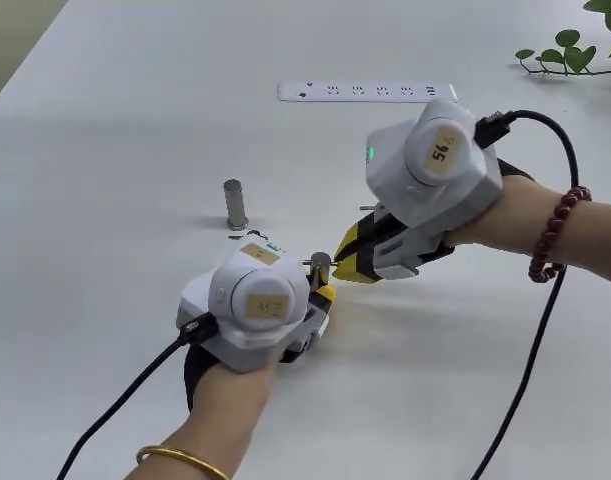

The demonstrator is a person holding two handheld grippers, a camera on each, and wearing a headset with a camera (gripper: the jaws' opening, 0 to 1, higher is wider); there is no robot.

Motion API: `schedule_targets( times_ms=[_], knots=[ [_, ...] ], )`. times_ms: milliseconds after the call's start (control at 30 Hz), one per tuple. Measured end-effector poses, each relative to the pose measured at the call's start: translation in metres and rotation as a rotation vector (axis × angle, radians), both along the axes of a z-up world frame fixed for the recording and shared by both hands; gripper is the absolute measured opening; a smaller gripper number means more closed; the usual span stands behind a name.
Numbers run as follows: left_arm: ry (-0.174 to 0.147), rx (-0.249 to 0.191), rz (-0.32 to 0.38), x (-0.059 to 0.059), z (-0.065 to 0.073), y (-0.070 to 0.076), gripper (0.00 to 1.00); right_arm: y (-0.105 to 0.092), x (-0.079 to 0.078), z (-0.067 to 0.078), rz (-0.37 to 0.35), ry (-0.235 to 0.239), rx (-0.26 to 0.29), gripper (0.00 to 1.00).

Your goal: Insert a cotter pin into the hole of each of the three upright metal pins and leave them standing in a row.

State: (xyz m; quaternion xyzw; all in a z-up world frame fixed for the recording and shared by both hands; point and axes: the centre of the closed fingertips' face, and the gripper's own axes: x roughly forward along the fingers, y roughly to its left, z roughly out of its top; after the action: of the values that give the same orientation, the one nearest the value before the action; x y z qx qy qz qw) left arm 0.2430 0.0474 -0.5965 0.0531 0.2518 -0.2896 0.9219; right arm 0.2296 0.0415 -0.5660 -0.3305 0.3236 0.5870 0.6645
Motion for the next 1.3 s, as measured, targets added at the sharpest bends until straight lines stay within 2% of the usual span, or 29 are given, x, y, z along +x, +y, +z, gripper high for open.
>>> schedule_targets(
  times_ms=[133, 867, 1100, 1233, 1267, 1300],
  knots=[
    [0.002, 0.0, 0.001, -0.0001, -0.0005, 0.0, 0.12, -0.0033, 0.0007, 0.0011, 0.002, -0.003, 0.0, 0.0],
    [0.001, 0.003, 0.007, -0.0001, -0.0012, 0.0001, 0.12, 0.0041, 0.0008, 0.0018, 0.02, -0.008, 0.002, 0.0],
    [0.004, 0.003, 0.012, -0.0002, -0.0014, 0.0, 0.12, 0.0049, -0.0004, 0.002, 0.004, -0.003, 0.008, 0.0],
    [0.029, 0.011, 0.008, -0.002, -0.0064, 0.0015, 0.12, 0.0048, 0.0014, 0.001, 0.003, -0.005, 0.009, 0.0],
    [0.032, 0.013, 0.007, -0.0025, -0.0074, 0.0019, 0.12, 0.0036, 0.0012, 0.0, -0.001, -0.001, 0.001, 0.0],
    [0.02, 0.014, 0.003, -0.002, -0.0062, 0.0016, 0.12, 0.0036, 0.0008, -0.0002, -0.002, 0.001, 0.0, 0.0]
  ],
)
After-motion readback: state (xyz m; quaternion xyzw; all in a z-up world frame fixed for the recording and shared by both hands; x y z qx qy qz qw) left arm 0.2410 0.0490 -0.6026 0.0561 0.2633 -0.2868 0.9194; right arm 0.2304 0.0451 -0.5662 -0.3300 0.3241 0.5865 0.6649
